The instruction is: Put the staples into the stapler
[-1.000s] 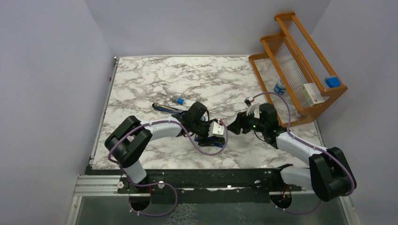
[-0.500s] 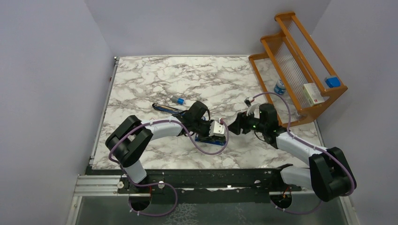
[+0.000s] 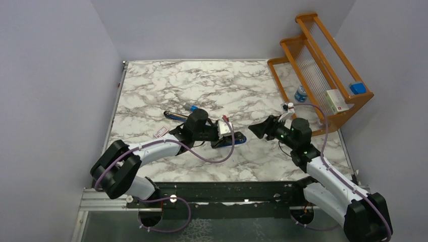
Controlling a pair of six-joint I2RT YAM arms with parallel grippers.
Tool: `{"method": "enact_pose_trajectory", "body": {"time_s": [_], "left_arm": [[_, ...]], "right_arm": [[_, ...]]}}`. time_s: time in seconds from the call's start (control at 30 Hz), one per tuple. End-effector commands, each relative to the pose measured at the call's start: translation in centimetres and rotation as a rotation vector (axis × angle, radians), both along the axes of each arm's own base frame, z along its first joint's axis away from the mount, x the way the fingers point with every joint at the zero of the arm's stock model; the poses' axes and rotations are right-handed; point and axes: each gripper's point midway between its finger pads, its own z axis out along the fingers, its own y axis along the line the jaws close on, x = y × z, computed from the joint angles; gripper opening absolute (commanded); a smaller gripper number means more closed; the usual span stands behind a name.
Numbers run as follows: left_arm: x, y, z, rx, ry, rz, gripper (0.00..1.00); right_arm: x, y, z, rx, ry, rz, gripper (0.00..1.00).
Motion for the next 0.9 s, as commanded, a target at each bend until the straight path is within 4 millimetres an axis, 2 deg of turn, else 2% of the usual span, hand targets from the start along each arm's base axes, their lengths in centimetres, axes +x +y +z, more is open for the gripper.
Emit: {"method": "enact_pose_trajectory", "body": {"time_s": [0.0,0.17,0.27,0.57,0.87], "left_arm": [[2.7,-1.1,8.9,-0.335,-0.007,0.218,0.00],[4.5,0.0,12.4,-0.476,0.040,0.397,0.00],[4.8,0.3,13.5,-0.516,0.047,0.424,0.00],[4.4,-0.4,13.6,-0.518,0.048,0.376,0.00],[4.7,-0.5,13.4,-0.511,0.036,0.376,0.00]], "right_arm": [[1.5,-0.8,3.6,0.172,-0.034,-0.140,0.64],[2.5,-0.5,6.5,0.201,-0.058,-0.145,0.64],[3.1,0.0,6.5,0.206,-0.031,-0.134,0.64],[3.6,1.8,5.3,0.278,0.017,-0.065,0.63],[4.0,2.7,5.2,0.284,0.032,-0.017,0.58]]}}
